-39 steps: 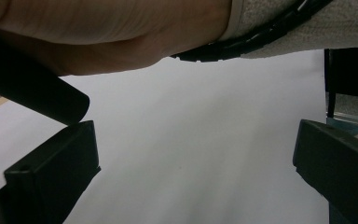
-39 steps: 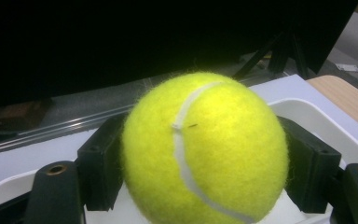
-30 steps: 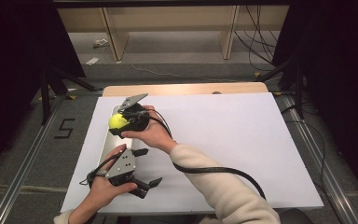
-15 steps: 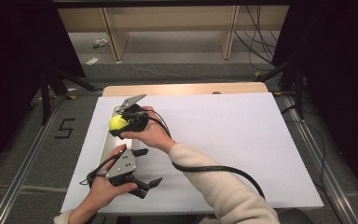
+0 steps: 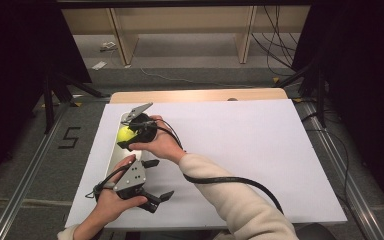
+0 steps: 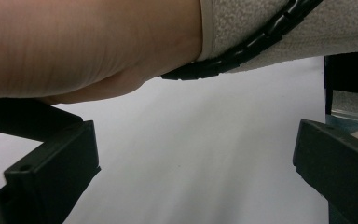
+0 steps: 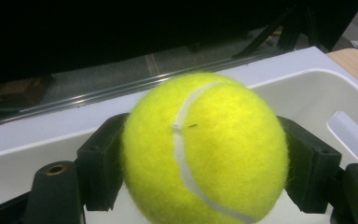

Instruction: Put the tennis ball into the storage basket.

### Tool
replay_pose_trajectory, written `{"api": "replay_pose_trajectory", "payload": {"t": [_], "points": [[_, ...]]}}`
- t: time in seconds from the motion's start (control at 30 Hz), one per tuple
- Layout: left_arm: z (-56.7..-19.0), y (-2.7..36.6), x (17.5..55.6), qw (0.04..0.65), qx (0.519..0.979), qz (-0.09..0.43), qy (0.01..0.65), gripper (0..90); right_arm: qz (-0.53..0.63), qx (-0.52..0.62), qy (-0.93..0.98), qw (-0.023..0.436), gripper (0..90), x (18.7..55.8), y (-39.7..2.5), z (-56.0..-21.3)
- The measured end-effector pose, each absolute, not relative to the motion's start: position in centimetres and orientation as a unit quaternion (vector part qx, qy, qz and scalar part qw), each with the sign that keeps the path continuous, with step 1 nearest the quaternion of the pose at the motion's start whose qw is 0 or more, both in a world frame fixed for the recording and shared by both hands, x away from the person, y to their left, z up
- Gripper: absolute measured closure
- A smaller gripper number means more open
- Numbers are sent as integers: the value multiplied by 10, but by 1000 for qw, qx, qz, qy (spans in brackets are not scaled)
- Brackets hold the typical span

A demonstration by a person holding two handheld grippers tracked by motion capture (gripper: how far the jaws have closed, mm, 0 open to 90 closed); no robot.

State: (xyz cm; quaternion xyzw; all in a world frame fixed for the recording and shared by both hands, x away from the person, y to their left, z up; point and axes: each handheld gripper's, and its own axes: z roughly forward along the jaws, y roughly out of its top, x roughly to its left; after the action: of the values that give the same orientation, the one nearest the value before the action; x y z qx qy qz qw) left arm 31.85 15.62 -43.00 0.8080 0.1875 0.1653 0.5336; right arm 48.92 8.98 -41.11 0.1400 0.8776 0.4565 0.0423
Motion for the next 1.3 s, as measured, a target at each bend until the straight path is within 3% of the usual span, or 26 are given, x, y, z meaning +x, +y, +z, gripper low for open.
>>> {"api": "replay_pose_trajectory", "payload": {"t": [1.3], "points": [[-430,156,319,533,809,163,186,0,428,145,891,37,261,495,94,-426]]}}
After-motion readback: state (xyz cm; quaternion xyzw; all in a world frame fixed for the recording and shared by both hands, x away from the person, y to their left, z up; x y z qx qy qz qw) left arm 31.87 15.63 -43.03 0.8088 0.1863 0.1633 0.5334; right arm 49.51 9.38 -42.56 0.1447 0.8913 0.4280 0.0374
